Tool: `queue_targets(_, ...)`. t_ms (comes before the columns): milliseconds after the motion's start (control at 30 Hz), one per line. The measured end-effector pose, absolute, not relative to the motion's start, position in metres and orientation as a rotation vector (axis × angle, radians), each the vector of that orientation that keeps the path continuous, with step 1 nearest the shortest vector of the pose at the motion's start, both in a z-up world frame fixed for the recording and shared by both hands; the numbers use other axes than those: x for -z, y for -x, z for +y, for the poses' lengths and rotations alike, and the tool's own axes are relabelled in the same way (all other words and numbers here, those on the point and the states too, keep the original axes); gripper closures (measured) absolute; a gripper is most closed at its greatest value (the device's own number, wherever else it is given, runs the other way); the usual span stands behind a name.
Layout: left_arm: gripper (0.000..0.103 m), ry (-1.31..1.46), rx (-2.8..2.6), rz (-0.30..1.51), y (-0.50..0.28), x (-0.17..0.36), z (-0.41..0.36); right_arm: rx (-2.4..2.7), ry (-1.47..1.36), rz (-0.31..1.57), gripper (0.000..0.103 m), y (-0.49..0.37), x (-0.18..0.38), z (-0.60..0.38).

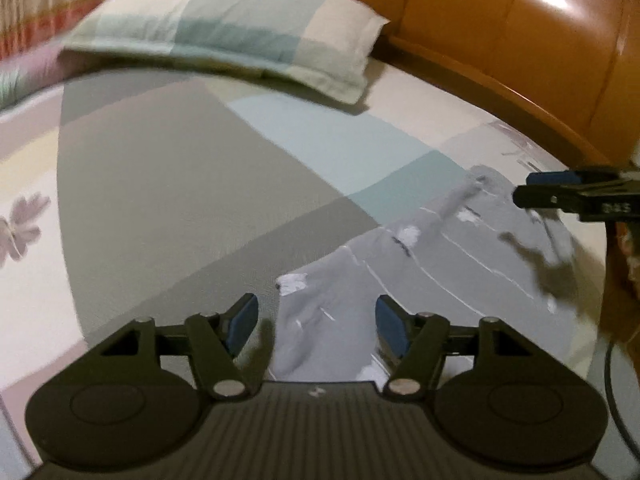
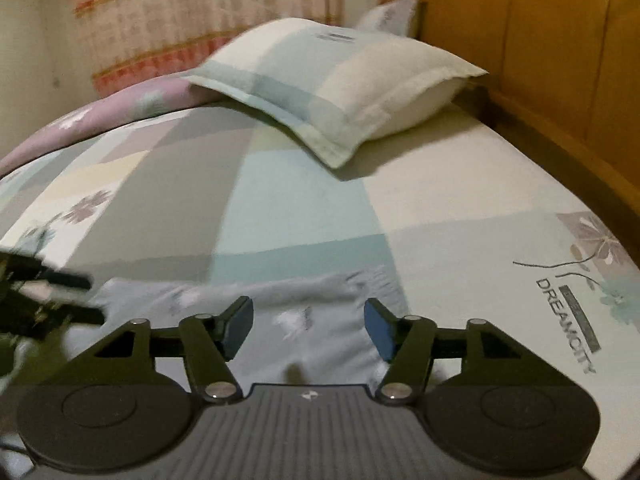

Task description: Fold clothes

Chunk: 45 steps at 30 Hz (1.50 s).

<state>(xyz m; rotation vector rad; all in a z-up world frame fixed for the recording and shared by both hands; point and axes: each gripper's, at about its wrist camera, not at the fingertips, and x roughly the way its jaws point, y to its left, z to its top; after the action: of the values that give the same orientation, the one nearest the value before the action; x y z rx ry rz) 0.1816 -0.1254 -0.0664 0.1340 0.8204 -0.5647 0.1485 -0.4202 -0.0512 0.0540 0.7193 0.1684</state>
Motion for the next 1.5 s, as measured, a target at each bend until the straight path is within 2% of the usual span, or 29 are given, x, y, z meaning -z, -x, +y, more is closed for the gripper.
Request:
queue_targets(267,0.034,-0.275,0.673,0.801,-0.115,0.065,-0.141,-0.206,0.108,0.891,0.031,-0.110,0.094,-0.404)
queue_targets(367,0.034,-0.292,0.693,0.850,-0.097,0.079,-0.142,-0.180,0.173,0.919,0.031,-0.101,0.082,-0.395)
queue_targets(533,0.031,-0.314,0.695,0.858,-0.082,0.090,-0.142,-0.243,0.190,0.856,0.029,-0.087,0.077,-0.364)
queue_targets(733,0.030,-0.317,0.691,0.863,-0.081,0.086,-0.137,-0.242,0.184,0.904,0.024,-0.070,0.097,-0.356)
queue_targets(833,0.030,-0.312,0.691,0.864,-0.080,0.086,-0.134,-0.260,0.181,0.946,0.024,-0.067,0.090,-0.358)
queue_targets(967,0.030,-0.306,0.691,0.865,-0.080,0.085,-0.130,-0.223,0.129,0.873,0.024,-0.078,0.076,-0.356)
queue_targets(1067,0.030,-0.306,0.696,0.881,-0.076,0.088,-0.131,-0.207,0.101,0.900,0.024,-0.089,0.089,-0.349)
queue_targets(1200,0.024,-0.279,0.691,0.909,-0.065,0.091,-0.121,-0.224,0.131,0.904,0.004,-0.079,0.101,-0.338)
queue_targets(1233,0.024,-0.263,0.691,0.917,-0.063,0.089,-0.116,-0.224,0.132,0.903,0.003,-0.076,0.102,-0.338)
queue_targets(1500,0.023,-0.111,0.574,0.897,-0.058,0.047,-0.048,-0.233,0.127,0.893,0.004,-0.071,0.090,-0.324)
